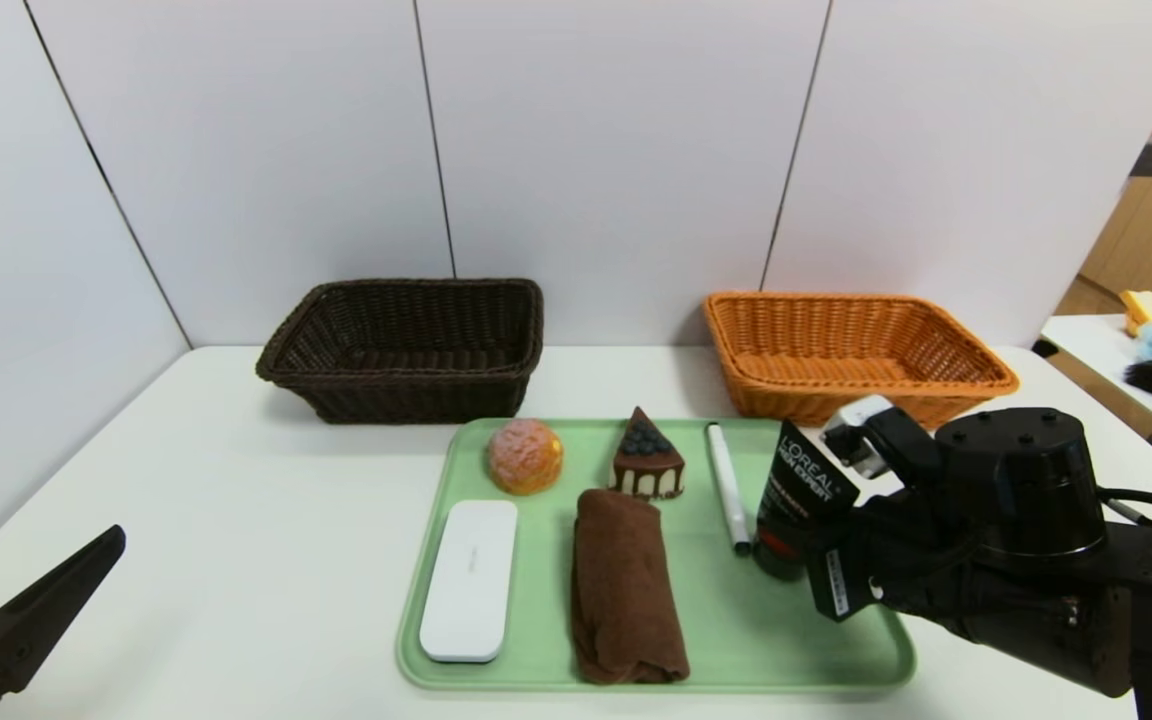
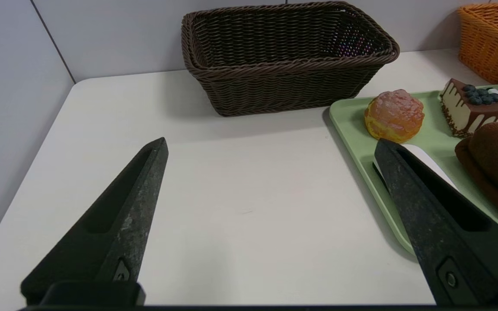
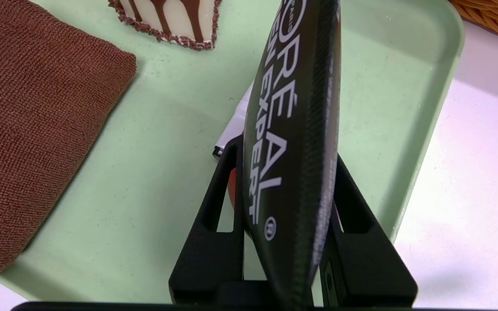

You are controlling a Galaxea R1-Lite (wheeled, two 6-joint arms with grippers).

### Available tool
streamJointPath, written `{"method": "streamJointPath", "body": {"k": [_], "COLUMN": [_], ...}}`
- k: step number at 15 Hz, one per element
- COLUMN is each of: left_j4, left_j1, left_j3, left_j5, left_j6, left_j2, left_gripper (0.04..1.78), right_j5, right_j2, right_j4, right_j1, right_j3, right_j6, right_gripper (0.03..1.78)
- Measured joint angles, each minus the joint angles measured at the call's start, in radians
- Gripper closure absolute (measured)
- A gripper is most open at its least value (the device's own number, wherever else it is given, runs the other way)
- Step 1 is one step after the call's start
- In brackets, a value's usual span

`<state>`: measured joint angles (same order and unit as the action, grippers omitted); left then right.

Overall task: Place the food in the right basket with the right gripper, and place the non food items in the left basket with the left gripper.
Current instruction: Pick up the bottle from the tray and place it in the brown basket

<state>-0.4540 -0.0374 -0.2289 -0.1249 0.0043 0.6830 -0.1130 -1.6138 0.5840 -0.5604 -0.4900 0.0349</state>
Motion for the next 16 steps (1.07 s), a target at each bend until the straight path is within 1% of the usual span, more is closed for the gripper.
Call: {"method": "streamJointPath", "body": {"k": [5, 9, 11, 12, 16], "left_j4": [0.000, 0.000, 0.000, 0.000, 0.015], "left_j1": [0.000, 0.000, 0.000, 0.000, 0.000], "left_j3": [0.000, 0.000, 0.000, 0.000, -0.001], "left_j5": [0.000, -0.003, -0.003, -0.003, -0.003], "left_j6": [0.000, 0.000, 0.000, 0.000, 0.001], "left_j2": [-0.007, -0.013, -0.015, -0.016, -0.017], "left_gripper": [0.13, 0.13, 0.13, 0.13, 0.13], "right_j5": [0.001, 0.002, 0.006, 0.014, 0.070], "right_j2": [0.028, 0.073, 0.085, 0.086, 0.030], "right_j4": [-0.006, -0.008, -0.009, -0.009, -0.006], "right_j1": [-0.001, -0.001, -0.004, -0.009, -0.036], "right_j3": [0.004, -0.050, -0.114, -0.151, -0.358], "right_j6": [0.000, -0.011, -0.035, -0.048, -0.081], "right_gripper": [1.35, 1.37, 1.38, 1.38, 1.40]}}
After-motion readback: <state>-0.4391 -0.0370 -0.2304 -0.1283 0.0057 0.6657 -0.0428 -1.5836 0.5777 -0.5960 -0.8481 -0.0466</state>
